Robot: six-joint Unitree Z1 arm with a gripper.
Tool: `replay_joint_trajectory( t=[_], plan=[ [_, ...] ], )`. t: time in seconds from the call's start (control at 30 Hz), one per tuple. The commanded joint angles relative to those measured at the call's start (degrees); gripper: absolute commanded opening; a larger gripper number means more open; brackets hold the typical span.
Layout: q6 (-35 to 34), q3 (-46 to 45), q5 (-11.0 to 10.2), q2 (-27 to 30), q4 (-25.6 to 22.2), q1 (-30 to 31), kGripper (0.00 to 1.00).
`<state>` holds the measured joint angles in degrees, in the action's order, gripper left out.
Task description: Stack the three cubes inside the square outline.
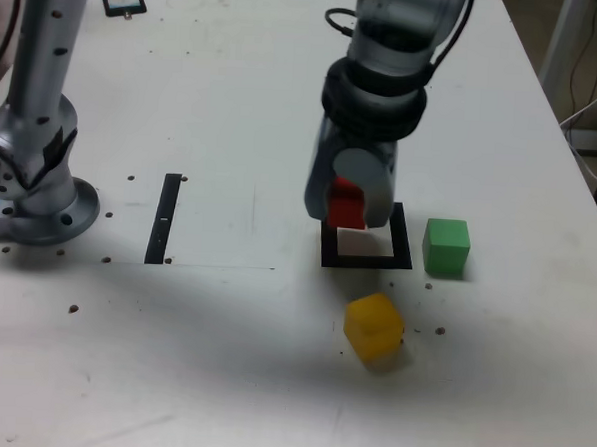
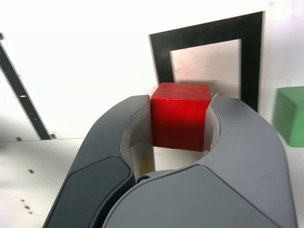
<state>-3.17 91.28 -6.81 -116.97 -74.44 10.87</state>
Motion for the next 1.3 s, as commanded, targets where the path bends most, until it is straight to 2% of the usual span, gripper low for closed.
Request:
replay_joint_trajectory(
  t=[0.0, 0.27, 0.57, 0.8, 1.1, 1.27],
  plan=[
    [-0.2, 0.7, -0.1, -1.4, 0.7, -0.1, 0.20],
    [-0.3, 1.6, -0.4, -3.7, 2.9, -0.1, 0.22],
    [-0.3, 0.3, -1.7, -3.5, 2.6, -1.3, 0.34],
    [-0.6, -0.6, -1.7, -3.6, 3.5, -1.4, 0.54],
    [-0.3, -1.4, -0.7, -4.2, 5.4, -1.4, 0.71],
    [-1.4, -1.7, -2.1, -2.9, 3.9, -1.2, 0.90]
  ],
)
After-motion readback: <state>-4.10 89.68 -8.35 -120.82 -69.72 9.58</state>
